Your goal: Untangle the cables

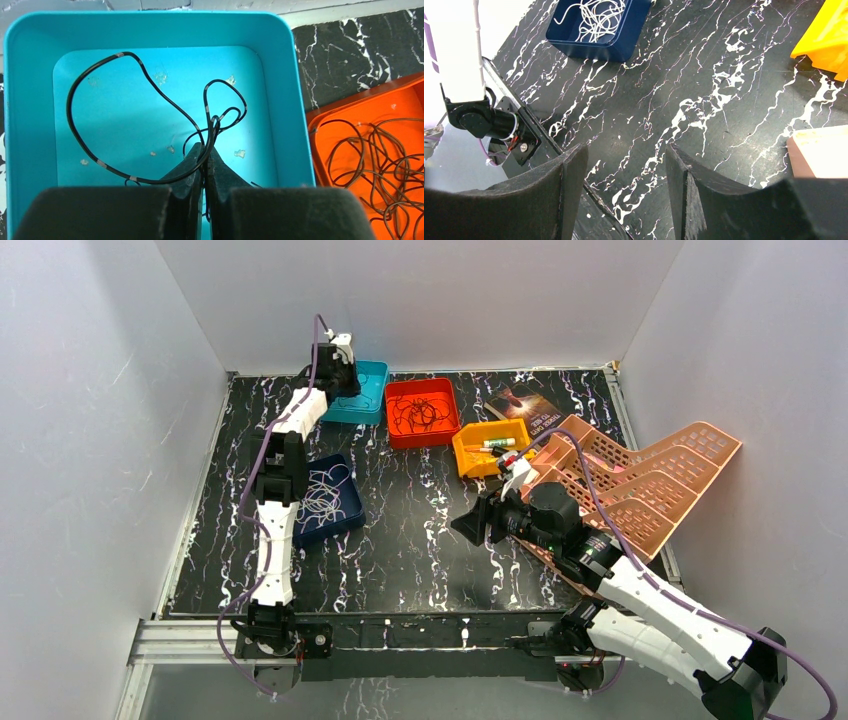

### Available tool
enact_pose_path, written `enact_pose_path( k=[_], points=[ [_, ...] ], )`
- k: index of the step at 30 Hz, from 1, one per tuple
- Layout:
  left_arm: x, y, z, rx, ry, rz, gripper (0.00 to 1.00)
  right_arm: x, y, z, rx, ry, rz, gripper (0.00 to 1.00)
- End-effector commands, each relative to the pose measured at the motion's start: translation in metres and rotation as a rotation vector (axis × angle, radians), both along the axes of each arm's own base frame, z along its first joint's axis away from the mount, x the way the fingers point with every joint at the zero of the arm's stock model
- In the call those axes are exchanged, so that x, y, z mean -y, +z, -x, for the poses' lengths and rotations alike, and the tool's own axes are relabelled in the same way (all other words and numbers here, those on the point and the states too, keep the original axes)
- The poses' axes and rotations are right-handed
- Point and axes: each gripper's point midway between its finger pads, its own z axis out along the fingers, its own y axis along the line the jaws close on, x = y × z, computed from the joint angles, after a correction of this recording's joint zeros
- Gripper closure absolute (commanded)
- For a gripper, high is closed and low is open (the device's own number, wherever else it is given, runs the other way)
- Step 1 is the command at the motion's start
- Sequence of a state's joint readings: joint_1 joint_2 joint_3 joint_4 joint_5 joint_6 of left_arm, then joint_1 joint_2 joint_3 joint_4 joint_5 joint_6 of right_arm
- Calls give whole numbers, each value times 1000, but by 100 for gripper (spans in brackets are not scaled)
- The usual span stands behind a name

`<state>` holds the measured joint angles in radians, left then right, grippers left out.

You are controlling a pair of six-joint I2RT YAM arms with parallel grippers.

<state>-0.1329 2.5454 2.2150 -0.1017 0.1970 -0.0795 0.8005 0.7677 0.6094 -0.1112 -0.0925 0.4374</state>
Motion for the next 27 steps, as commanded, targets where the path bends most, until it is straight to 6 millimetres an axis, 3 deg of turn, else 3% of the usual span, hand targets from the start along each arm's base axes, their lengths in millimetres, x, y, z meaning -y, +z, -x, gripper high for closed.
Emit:
enact_pose_path(
  k=[1, 13, 27],
  points=[
    [-4, 10, 8, -11, 3, -22, 100, -3, 14, -2, 40, 6, -32, 34],
    [-9, -8, 29, -103, -1, -53, 100, -4, 14, 0, 39, 17, -43, 34],
    [-25, 5, 72, -191, 29, -114, 100, -6, 15, 2, 30, 22, -65, 34]
  ],
)
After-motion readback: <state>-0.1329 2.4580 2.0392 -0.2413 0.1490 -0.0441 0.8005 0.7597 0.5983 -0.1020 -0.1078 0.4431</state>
